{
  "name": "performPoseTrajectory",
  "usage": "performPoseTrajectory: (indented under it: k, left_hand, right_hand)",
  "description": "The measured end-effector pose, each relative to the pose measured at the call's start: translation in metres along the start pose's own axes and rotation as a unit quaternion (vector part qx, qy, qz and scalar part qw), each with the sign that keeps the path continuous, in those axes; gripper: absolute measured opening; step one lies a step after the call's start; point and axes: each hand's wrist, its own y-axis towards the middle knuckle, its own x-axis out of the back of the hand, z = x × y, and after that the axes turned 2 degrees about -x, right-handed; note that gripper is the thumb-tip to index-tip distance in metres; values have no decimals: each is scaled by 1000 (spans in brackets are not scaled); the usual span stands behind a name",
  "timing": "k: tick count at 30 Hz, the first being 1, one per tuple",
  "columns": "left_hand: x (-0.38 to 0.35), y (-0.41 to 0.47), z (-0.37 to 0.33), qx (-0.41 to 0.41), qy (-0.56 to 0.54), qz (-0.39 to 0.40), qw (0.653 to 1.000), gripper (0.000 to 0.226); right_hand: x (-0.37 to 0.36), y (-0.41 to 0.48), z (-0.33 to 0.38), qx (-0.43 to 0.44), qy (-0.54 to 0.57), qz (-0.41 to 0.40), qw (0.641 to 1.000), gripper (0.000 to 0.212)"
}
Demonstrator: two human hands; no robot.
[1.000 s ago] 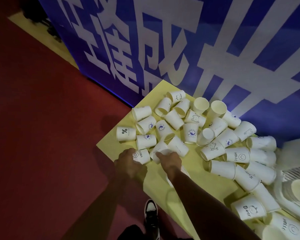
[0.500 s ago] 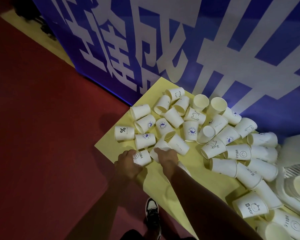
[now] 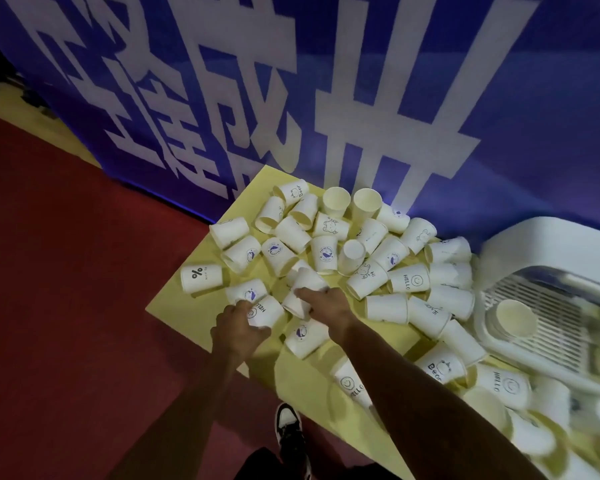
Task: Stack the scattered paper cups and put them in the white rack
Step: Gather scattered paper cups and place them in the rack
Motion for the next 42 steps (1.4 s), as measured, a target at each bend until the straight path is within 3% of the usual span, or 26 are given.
performPoseTrajectory:
  k: [6, 12, 21, 25, 28, 42]
  left_hand:
    - [-14, -8, -59, -59, -29, -9, 998, 64]
    - [-44, -22, -130, -124, -73, 26, 989, 60]
    - [-97, -50, -209, -178, -123, 137, 967, 64]
    - [-115, -57, -224, -169, -134, 179, 960, 73]
    - [-122, -63, -231, -171, -112, 187, 961, 64]
    - [-124, -71, -235, -135, -114, 209, 962, 57]
  right_hand:
    - [85, -16, -2, 68, 83, -16, 994, 40]
    - [179, -36, -22, 91, 117, -100, 984, 61]
    - [288, -74, -57, 159, 87, -276, 944, 58]
    - [314, -77, -65, 175, 47, -339, 923, 60]
    - [324, -73, -69, 178, 50, -364, 913, 61]
    - [328, -38, -69, 171, 2, -352, 920, 67]
